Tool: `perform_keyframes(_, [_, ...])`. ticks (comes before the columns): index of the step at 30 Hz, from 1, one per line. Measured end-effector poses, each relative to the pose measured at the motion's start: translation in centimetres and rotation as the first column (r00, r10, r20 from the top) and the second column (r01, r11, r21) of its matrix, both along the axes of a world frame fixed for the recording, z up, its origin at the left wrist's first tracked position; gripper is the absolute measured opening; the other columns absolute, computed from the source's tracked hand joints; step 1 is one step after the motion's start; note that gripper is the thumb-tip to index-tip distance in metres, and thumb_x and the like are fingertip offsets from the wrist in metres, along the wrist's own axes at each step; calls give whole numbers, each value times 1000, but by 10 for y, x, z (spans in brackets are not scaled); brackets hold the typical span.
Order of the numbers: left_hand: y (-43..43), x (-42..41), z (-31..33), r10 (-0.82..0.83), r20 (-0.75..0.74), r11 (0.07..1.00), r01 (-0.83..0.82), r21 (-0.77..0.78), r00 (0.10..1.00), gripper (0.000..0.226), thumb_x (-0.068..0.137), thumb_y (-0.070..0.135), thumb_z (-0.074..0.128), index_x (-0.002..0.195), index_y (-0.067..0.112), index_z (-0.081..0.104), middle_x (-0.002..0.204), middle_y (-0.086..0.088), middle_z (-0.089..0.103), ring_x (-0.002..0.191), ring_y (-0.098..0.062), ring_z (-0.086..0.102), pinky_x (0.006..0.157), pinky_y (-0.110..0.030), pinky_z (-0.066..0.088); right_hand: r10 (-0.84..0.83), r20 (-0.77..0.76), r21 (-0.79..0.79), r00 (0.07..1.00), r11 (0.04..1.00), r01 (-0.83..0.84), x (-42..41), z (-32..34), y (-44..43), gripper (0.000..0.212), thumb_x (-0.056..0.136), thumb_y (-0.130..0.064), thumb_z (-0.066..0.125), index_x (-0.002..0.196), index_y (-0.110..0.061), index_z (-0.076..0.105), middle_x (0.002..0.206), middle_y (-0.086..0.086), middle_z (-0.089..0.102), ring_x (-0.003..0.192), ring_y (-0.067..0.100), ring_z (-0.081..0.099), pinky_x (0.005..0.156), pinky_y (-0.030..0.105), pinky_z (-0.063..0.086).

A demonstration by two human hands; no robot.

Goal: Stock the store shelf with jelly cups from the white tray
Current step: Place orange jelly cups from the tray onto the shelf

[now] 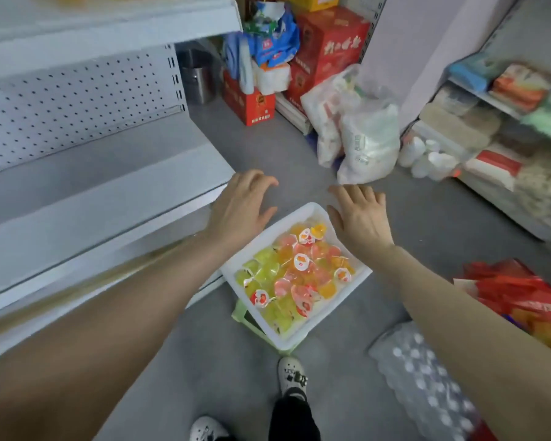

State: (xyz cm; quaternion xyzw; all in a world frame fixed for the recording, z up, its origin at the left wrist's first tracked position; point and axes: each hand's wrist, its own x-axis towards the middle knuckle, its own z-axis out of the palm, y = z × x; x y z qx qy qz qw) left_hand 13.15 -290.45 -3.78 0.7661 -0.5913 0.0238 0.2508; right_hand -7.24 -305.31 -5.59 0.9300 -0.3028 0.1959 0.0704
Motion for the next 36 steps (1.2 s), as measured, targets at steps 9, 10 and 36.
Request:
perform_keyframes(9, [-48,-55,-125,60,-162,969,-19,248,985,40,82,24,76,119,20,62,114,-4,63,105,-26,58,86,-36,50,0,-237,251,971,966,62,-58,-114,-59,39,85,-26,71,123,-19,62,105,5,71,101,35,61,84,45,44])
perform_keyframes(10, [-51,-59,-139,75,-174,956,-21,292,982,42,82,26,76,121,20,61,116,-4,62,107,-26,56,87,-37,50,-1,-278,280,961,957,82,-61,-128,-64,41,84,-27,73,123,-20,62,106,4,71,102,36,61,84,45,45])
perform_keyframes(36, [-60,-69,-304,158,-262,880,-15,475,952,38,83,27,72,117,14,60,111,-6,61,103,-28,54,83,-36,49,13,-665,379,747,868,322,-65,-304,-53,55,63,-59,83,93,-13,75,111,8,63,110,34,56,95,45,43])
